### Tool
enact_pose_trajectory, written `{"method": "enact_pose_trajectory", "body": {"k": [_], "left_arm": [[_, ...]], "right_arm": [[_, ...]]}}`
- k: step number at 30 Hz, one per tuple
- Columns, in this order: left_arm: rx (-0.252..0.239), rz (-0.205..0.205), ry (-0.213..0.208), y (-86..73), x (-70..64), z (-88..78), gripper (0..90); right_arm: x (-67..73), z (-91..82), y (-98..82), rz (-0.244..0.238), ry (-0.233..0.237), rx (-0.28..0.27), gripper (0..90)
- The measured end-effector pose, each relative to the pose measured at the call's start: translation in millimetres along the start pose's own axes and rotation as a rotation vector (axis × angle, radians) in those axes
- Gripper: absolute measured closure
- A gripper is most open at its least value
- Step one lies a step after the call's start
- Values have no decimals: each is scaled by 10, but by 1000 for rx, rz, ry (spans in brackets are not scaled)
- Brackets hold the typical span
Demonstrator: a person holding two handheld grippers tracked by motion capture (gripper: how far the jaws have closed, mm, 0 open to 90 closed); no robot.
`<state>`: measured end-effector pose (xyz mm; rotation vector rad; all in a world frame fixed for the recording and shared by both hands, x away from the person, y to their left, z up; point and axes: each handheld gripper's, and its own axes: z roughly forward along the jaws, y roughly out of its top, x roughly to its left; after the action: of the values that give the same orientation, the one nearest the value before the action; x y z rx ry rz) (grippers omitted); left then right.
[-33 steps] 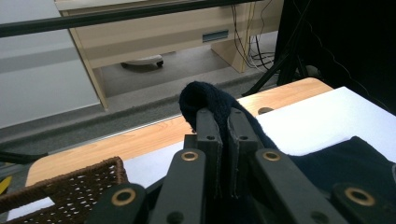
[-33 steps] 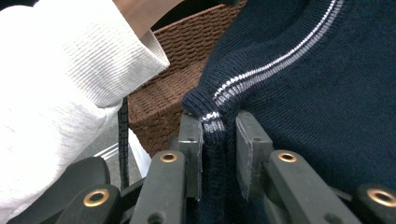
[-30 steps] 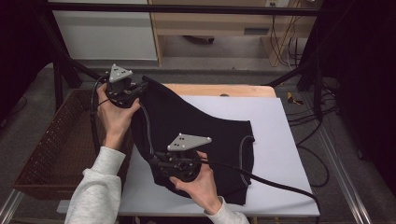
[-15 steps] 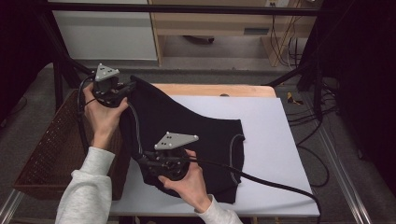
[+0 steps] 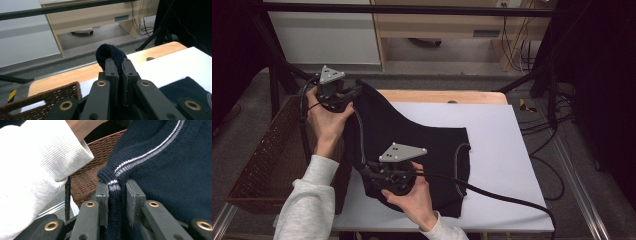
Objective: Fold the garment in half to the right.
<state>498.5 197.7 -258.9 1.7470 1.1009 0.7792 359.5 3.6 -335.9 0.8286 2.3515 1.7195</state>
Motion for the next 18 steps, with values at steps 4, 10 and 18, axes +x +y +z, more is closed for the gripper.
{"method": "enact_pose_trajectory", "body": {"k": [4, 10, 18], "left_arm": [[-6, 13, -12, 14, -113, 86, 854], [-8, 29, -28, -9, -269, 221, 854], [-7, 39, -41, -49, -421, 405, 854]], "right_arm": [[-53, -108, -59, 16, -20, -34, 749], [-149, -235, -192, 40, -55, -69, 749], [-217, -360, -306, 60, -109, -83, 749]]}}
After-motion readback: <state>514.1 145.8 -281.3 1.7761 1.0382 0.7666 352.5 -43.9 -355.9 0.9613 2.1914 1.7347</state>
